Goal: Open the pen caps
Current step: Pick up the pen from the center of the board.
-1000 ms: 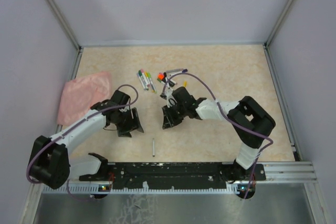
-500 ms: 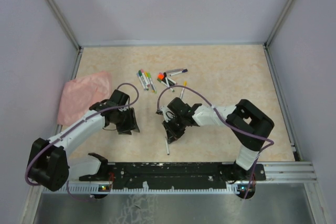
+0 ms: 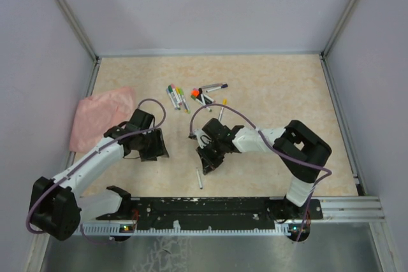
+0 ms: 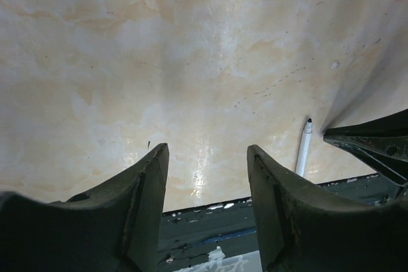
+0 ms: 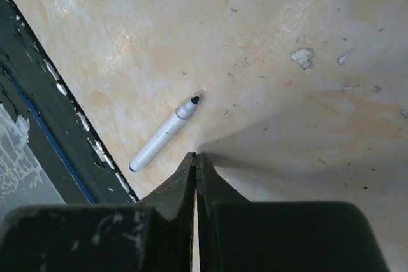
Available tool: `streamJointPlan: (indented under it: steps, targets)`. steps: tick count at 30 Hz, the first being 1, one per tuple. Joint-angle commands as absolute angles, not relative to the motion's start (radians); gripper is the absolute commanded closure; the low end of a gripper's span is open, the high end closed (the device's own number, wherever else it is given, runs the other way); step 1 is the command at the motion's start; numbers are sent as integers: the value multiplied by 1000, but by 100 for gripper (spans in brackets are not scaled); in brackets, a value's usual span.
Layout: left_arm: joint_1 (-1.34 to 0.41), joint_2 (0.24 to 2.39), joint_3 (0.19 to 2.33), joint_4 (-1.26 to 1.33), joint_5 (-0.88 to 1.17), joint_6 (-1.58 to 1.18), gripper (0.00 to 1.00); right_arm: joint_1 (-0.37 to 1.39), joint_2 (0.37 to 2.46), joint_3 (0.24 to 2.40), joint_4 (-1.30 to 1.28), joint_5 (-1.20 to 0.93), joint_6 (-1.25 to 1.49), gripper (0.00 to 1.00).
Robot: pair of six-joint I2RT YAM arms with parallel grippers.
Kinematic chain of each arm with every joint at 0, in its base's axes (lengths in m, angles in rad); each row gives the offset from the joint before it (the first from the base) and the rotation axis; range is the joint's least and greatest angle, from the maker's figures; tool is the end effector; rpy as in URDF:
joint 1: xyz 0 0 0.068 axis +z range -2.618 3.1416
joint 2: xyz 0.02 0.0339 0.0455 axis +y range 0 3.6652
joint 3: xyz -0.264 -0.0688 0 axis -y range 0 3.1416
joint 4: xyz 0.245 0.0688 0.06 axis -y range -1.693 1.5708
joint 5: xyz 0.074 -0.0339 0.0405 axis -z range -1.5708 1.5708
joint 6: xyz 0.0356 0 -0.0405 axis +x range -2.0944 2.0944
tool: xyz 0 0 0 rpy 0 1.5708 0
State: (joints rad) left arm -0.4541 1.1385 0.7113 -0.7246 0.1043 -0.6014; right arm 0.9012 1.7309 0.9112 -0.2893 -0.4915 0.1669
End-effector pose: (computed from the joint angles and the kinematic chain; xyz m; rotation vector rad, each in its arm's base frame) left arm 0.1797 -0.0918 0.2064 -0.1751 2.7952 -0.4261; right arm 0.1855 0.2614 0.1416 -1.1758 2.5907 0.9530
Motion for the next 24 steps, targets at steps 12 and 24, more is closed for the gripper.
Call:
streamJointPlan:
  steps: [12,24]
  targets:
    - [-409,1077,768,-237,-22,-545,0,776,1428,1019,-276,-377,174,90]
    - [-197,1473,1024,-174,86,-490,13,678,1291,1043,-128,-165,210,19]
